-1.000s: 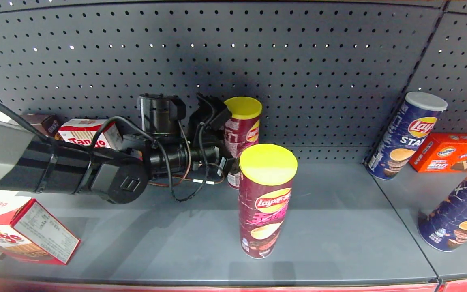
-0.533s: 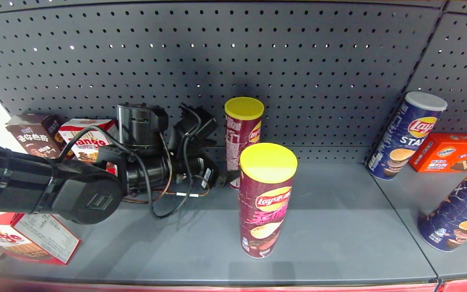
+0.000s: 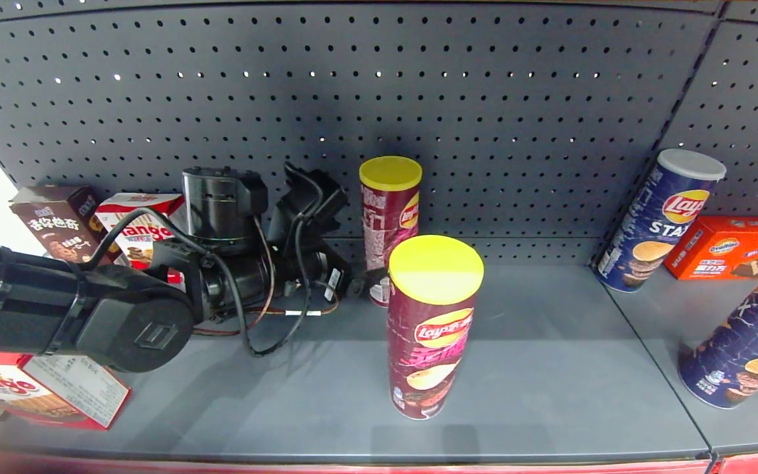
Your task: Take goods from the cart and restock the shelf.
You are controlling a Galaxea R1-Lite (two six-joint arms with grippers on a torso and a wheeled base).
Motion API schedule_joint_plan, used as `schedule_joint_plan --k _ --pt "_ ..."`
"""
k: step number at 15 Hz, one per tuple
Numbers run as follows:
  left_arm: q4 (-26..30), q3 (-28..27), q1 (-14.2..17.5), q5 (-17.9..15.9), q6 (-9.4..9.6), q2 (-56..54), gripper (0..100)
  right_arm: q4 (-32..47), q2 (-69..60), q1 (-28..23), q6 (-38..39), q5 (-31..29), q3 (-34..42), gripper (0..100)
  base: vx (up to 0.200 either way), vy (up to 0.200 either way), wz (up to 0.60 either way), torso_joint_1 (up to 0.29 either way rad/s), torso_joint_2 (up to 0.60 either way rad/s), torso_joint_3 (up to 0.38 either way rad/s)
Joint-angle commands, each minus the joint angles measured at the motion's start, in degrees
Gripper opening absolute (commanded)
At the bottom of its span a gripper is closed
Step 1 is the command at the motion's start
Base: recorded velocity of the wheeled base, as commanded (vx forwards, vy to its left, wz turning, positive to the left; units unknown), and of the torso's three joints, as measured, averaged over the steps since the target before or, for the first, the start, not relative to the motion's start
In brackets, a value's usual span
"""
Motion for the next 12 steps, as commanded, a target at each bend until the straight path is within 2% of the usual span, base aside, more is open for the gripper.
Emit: schedule_joint_plan --k 1,8,12 --pt "-0.3 -1.1 0.3 1.1 0.07 1.5 100 0.0 0.1 0.0 0.0 0.0 0.0 100 0.000 0.000 0.00 0.000 0.00 0.000" --pt "-0.4 -1.1 2.2 2.3 0.51 1.4 100 0.0 0.1 0.0 0.0 0.0 0.0 100 0.000 0.000 0.00 0.000 0.00 0.000" --pt "-0.4 -0.9 3.7 5.1 0.51 1.3 100 0.0 0.1 0.0 0.0 0.0 0.0 100 0.000 0.000 0.00 0.000 0.00 0.000"
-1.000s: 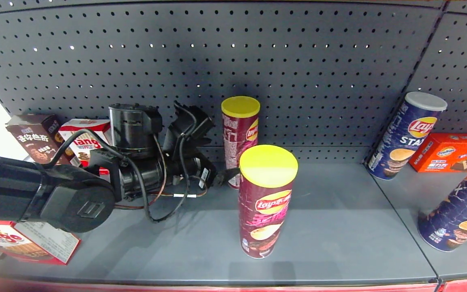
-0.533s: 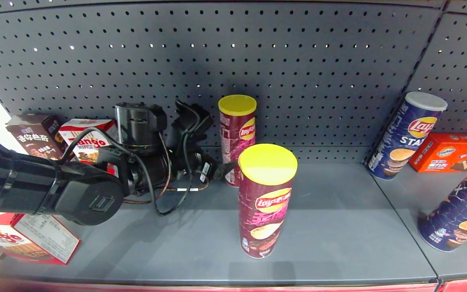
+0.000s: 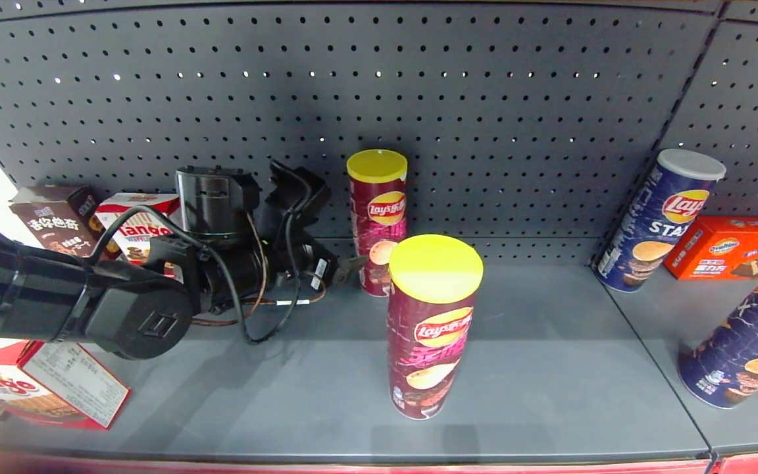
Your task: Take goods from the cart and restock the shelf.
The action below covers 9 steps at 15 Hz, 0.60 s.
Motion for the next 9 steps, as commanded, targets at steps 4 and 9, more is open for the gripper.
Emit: schedule_joint_plan --k 4,9 --pt "-1.7 -0.2 1.0 2.3 -0.16 0.1 100 0.0 0.1 0.0 0.0 0.0 0.1 100 0.000 0.000 0.00 0.000 0.00 0.000" --pt "-2.0 -1.9 1.0 4.2 -0.34 1.2 100 0.0 0.1 0.0 0.0 0.0 0.0 100 0.000 0.000 0.00 0.000 0.00 0.000"
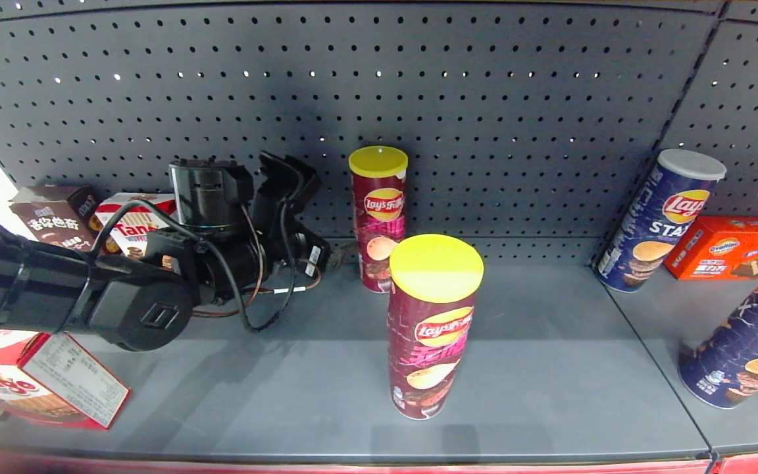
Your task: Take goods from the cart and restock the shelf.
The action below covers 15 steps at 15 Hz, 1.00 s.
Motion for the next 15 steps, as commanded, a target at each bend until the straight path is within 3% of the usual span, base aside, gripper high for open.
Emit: schedule_joint_plan --k 1,12,15 --pt "-0.1 -1.0 -0.1 0.3 -0.01 1.2 100 0.0 0.1 0.0 0.0 0.0 0.0 100 0.000 0.000 0.00 0.000 0.00 0.000" --pt "-0.5 -0.7 -0.7 2.1 0.17 2.9 100 0.0 0.1 0.0 0.0 0.0 0.0 100 0.000 0.000 0.00 0.000 0.00 0.000" --pt "-0.9 0.5 -0.2 4.8 0.61 1.2 100 0.0 0.1 0.0 0.0 0.0 0.0 100 0.000 0.000 0.00 0.000 0.00 0.000"
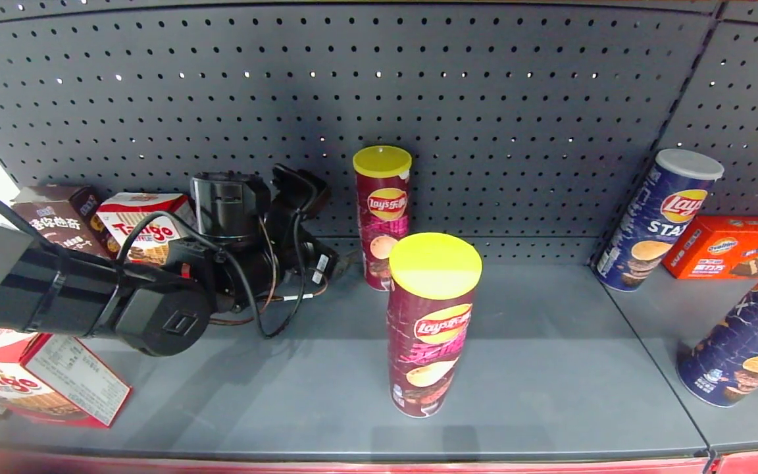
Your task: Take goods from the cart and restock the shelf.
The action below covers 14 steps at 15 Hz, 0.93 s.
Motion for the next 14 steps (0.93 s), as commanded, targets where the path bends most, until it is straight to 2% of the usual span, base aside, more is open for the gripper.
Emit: schedule_joint_plan --k 1,8,14 --pt "0.1 0.3 0.2 0.5 0.08 -1.0 100 0.0 0.1 0.0 0.0 0.0 0.0 100 0.000 0.000 0.00 0.000 0.00 0.000" --pt "0.3 -0.9 0.0 1.2 0.00 0.3 100 0.0 0.1 0.0 0.0 0.0 0.0 100 0.000 0.000 0.00 0.000 0.00 0.000" --pt "0.6 -3.8 -1.8 1.2 0.00 3.1 100 0.0 0.1 0.0 0.0 0.0 0.1 100 0.000 0.000 0.00 0.000 0.00 0.000"
